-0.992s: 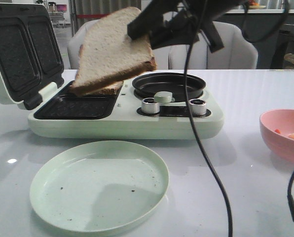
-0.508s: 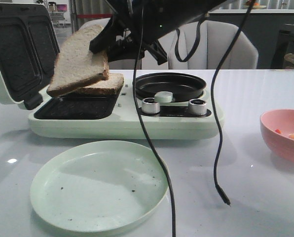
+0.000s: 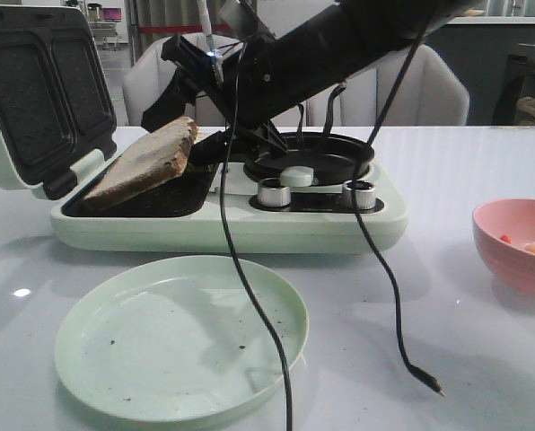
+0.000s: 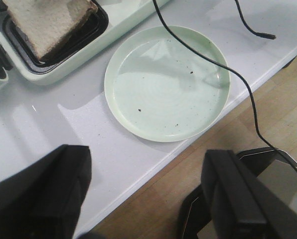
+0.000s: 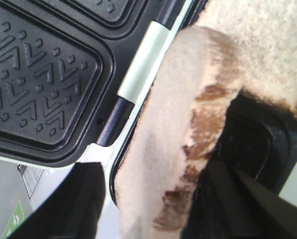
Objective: Make breakfast with bread and shrimp
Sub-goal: 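Carry the bread with the right gripper onto the first slice, then release the bread and withdraw the right gripper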
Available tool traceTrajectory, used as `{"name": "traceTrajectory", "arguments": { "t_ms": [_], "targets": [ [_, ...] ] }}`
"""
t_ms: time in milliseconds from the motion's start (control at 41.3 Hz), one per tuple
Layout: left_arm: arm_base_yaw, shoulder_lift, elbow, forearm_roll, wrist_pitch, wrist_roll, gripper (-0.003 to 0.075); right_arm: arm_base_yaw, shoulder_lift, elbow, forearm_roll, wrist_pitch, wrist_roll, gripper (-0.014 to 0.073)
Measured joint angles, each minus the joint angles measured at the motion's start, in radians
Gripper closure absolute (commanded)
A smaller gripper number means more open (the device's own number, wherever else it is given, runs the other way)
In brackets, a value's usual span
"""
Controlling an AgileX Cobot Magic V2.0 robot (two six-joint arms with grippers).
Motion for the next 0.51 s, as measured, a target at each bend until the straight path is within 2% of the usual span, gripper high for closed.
{"name": "traceTrajectory", "arguments": {
  "t_ms": [73, 242, 508],
  "targets": [
    [0.0, 0.0, 0.0, 0.0, 0.0, 0.0, 0.0211, -0.007, -0.005, -0.002, -0.029, 0.006, 0.0, 0.0046],
    [0.0, 0.0, 0.0, 0.0, 0.0, 0.0, 0.0211, -0.029, -0.066, -0.002, -0.177, 0.034, 0.008, 0.0128],
    [0.0, 0.0, 0.0, 0.0, 0.0, 0.0, 0.0211, -0.039, -0.289, -0.002, -0.563, 0.117, 0.2, 0.0151]
  ]
}}
